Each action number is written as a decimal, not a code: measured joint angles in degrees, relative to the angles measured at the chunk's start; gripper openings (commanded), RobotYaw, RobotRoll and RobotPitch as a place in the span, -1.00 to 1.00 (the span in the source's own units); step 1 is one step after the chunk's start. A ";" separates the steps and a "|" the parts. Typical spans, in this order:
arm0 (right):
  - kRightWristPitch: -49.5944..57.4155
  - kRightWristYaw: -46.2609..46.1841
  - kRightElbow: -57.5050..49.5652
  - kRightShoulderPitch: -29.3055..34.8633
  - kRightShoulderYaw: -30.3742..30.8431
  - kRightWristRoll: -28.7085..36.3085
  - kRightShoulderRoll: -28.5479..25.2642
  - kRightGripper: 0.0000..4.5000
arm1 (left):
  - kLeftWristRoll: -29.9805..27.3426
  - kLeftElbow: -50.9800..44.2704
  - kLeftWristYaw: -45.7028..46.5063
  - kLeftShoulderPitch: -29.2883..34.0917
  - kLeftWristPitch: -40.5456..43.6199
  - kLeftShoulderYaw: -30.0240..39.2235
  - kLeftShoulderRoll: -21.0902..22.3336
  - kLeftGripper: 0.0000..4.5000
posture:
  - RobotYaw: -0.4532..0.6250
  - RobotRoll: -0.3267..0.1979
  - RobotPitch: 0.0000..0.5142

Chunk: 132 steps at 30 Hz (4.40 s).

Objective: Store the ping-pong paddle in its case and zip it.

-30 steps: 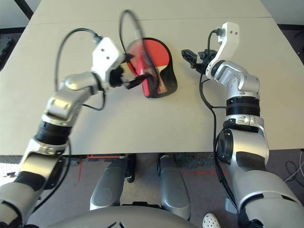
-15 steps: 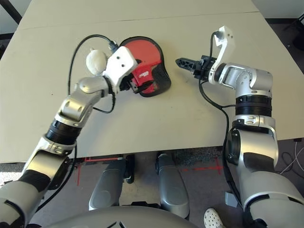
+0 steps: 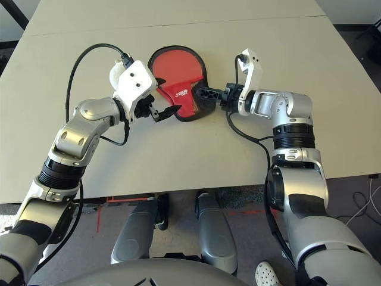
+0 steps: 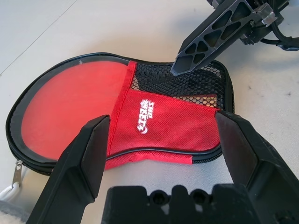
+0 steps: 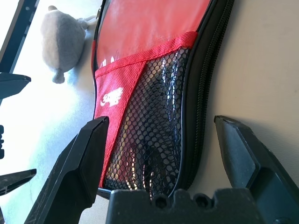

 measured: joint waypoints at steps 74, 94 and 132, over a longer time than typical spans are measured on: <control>32.91 -16.04 -43.08 31.77 -10.64 38.58 -21.27 -0.97 | 0.03 3.11 -0.40 0.20 -4.20 2.40 1.70 1.00 | -0.04 0.25 0.06; 28.75 -12.90 -43.17 31.64 -4.37 40.32 -32.41 -0.05 | 0.05 5.04 -0.66 0.20 -5.09 2.40 1.21 1.00 | -0.05 0.25 0.04; -49.45 28.36 0.56 7.39 20.52 -16.73 -12.17 0.97 | -0.65 16.26 9.06 -7.17 1.30 13.53 1.97 1.00 | 0.03 0.25 -0.01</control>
